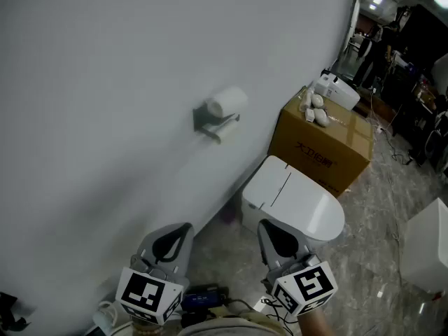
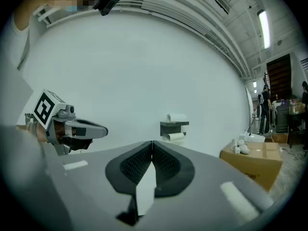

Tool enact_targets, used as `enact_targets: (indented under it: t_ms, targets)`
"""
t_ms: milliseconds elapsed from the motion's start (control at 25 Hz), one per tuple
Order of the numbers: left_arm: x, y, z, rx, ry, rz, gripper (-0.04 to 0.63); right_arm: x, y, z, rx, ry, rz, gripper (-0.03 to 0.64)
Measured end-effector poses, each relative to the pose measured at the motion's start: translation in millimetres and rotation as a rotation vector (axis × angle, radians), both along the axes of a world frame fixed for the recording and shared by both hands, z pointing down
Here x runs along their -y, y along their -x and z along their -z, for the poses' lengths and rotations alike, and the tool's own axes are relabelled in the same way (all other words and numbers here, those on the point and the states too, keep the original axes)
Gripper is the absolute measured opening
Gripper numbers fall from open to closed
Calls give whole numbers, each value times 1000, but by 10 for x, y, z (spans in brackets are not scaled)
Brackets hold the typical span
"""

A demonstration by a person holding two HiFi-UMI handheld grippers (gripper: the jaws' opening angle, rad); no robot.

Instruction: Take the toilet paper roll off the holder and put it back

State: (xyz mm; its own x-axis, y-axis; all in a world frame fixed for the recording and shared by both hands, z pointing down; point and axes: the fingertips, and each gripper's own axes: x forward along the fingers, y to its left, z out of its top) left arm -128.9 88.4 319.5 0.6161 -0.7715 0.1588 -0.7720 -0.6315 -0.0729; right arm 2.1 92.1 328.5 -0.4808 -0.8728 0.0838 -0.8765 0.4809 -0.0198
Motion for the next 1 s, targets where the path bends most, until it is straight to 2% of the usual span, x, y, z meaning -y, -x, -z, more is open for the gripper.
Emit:
enact_targets:
  t_ms: [360, 680, 760, 800, 920, 1000]
  targets:
    - [-31, -54, -12, 21, -8, -35, -8, 4, 33, -17, -5, 1, 7, 5]
    - [-28, -46, -5, -17, -5, -31, -5, -11, 64, 6, 47, 4, 19, 6]
    - [-19, -49, -11, -23, -2, -33, 71, -8, 71, 3, 58, 7, 18, 8]
    - [-15, -50, -13, -24, -1, -32, 82, -8, 74, 2, 64, 10, 19, 11]
    - [-3, -51, -21, -25, 3, -35, 104, 1, 98, -1, 67, 15, 30, 92]
    - [11, -54, -31, -22, 4, -40, 109, 14, 109, 3, 61, 12, 32, 112]
